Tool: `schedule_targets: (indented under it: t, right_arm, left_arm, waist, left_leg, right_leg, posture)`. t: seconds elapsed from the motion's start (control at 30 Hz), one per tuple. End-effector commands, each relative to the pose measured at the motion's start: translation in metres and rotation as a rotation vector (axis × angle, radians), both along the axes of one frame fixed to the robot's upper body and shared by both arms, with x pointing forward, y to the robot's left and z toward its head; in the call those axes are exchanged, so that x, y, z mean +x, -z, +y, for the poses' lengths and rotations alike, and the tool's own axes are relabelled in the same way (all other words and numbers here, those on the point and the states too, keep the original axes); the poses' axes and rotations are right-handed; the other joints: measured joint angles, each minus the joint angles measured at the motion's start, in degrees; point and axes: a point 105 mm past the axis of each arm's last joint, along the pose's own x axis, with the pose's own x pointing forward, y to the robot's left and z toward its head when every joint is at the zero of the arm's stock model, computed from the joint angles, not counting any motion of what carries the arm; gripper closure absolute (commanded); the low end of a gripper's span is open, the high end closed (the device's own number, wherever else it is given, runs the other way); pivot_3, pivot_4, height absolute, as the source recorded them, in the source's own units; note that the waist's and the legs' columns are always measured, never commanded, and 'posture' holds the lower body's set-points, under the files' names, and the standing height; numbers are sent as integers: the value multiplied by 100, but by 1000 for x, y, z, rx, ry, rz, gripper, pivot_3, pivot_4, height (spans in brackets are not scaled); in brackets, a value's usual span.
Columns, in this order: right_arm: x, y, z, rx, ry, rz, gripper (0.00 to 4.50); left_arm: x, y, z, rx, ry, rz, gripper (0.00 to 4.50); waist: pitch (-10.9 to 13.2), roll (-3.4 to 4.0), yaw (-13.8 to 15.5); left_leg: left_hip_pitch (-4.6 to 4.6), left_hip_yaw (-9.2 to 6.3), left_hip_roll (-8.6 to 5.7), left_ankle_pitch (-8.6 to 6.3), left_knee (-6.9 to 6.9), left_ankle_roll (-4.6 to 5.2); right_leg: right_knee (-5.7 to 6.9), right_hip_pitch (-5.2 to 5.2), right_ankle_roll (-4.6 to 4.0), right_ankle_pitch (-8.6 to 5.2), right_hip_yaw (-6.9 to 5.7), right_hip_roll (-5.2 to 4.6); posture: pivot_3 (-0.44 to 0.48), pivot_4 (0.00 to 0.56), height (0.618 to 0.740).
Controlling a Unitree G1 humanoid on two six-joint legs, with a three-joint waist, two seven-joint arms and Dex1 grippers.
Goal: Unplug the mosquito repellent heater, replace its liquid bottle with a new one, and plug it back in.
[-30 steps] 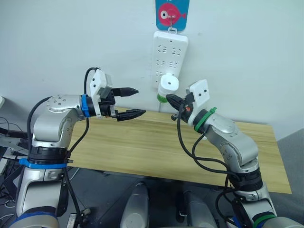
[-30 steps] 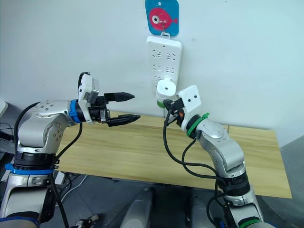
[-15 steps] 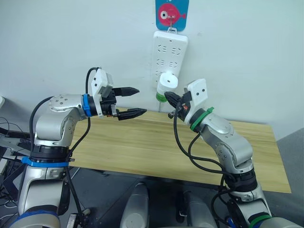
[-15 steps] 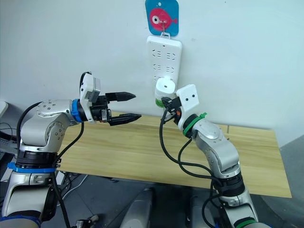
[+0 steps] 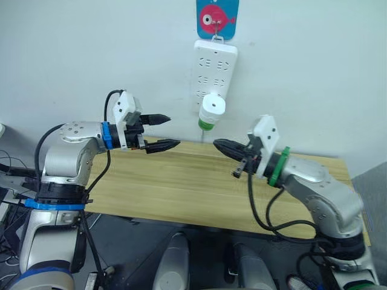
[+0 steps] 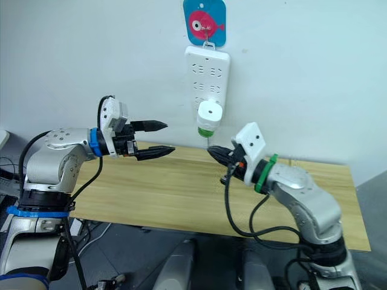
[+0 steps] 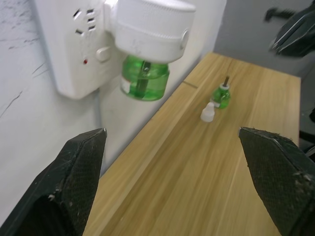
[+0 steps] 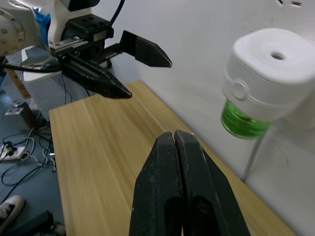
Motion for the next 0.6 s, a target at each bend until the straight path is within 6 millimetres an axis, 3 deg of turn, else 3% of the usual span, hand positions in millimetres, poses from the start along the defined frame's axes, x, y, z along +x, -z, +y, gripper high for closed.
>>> schedule_targets:
  t: [0.03,0.13,0.27,0.37,0.6]
  right_arm:
    - [3,-21,-50,-37,115,-68,3518]
    - [9,-17,-119,-125,276,-57,2475]
    - [5,-12,-167,-167,360,-26,1089]
    - [3,-9,-181,-165,383,-13,49]
    - [8,-5,-191,-170,419,-18,14]
  left_arm:
    - [5,-8,34,45,-138,-15,0]
    - [10,-6,72,105,-252,-31,0]
    - [10,-5,100,129,-320,-29,0]
    - [11,-5,111,147,-348,-39,0]
    - [14,-5,111,138,-346,-47,0]
  waist:
    - [-1,-2,1]
    - [-4,-2,14]
    - [-5,-2,16]
    - [-10,-2,6]
    - [-11,-2,6]
  left_leg:
    - [0,2,-1,0,-1,0]
    - [2,4,-1,-1,-6,2]
    - [2,9,-2,-2,-4,3]
    - [7,11,0,-2,-3,3]
    - [8,14,0,-2,-2,2]
  right_leg:
    - [-4,1,0,0,1,-1]
    - [-4,1,-1,-1,0,-1]
    - [-4,0,-2,-1,4,-2]
    - [-1,2,-1,-2,5,-1]
    - [-1,4,-1,-1,8,-2]
  posture:
    - [335,178,740]
    - [333,179,740]
    - [337,173,740]
    - [337,173,740]
    - [348,168,740]
